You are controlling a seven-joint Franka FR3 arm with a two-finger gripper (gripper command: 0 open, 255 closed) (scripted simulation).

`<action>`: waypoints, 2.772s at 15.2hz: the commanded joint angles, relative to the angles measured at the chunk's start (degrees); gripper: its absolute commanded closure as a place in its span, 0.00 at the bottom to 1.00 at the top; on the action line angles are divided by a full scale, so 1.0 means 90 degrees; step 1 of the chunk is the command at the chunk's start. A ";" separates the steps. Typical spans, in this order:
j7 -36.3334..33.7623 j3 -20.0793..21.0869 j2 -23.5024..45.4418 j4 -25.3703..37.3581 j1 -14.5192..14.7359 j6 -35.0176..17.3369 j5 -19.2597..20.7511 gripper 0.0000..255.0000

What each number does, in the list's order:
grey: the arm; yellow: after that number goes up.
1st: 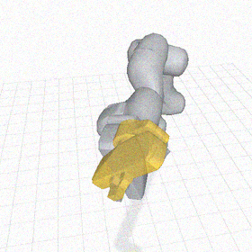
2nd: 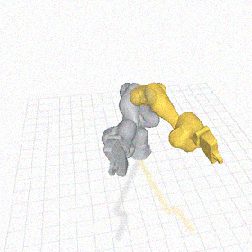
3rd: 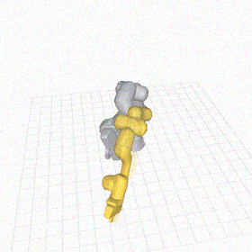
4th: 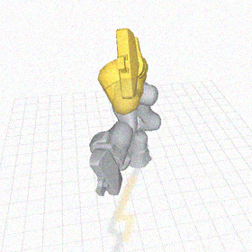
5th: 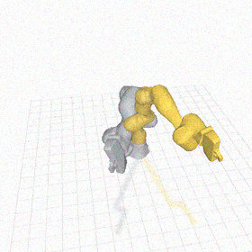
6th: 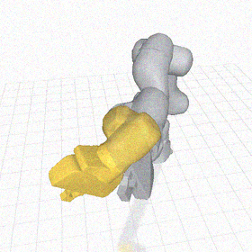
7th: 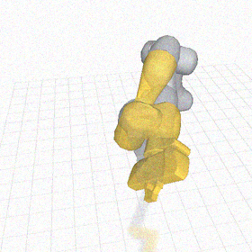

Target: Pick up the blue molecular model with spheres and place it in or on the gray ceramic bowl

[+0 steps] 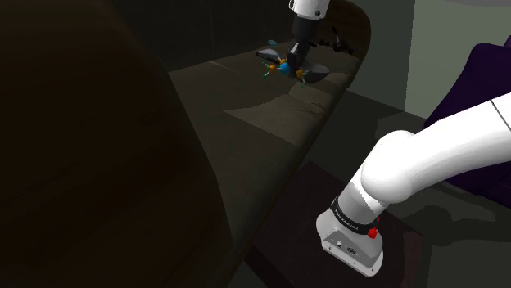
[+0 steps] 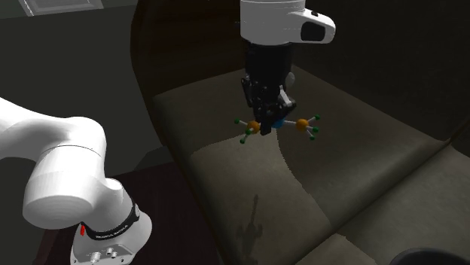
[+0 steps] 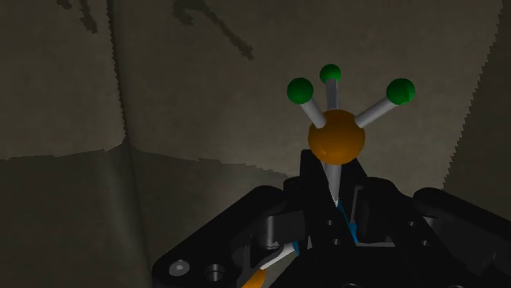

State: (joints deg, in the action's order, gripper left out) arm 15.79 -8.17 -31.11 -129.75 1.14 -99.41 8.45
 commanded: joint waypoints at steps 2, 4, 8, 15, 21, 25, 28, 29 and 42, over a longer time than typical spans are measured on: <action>0.0031 0.0008 0.0053 0.0313 0.0006 0.0260 -0.0016 1.00; 0.0045 0.0018 0.0076 0.0502 0.0010 0.0426 -0.0026 1.00; 0.0074 0.0036 0.0137 0.0894 0.0018 0.0756 -0.0046 1.00; 0.0990 -0.0689 0.0795 0.1510 -0.0215 0.0602 0.0151 1.00; 0.1949 -0.1404 0.1685 0.2378 -0.0417 0.0478 0.0107 1.00; 0.2634 -0.1874 0.2423 0.3121 -0.0569 0.0452 -0.0103 1.00; 0.3177 -0.2203 0.3067 0.3782 -0.0735 0.0486 -0.0378 1.00; 0.3362 -0.2305 0.3301 0.4026 -0.0807 0.0511 -0.0494 1.00; 0.4755 -0.2777 0.5437 0.6055 -0.1847 0.0658 -0.1710 1.00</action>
State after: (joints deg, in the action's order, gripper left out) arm 58.69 -33.20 18.07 -74.00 -15.73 -92.42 -7.07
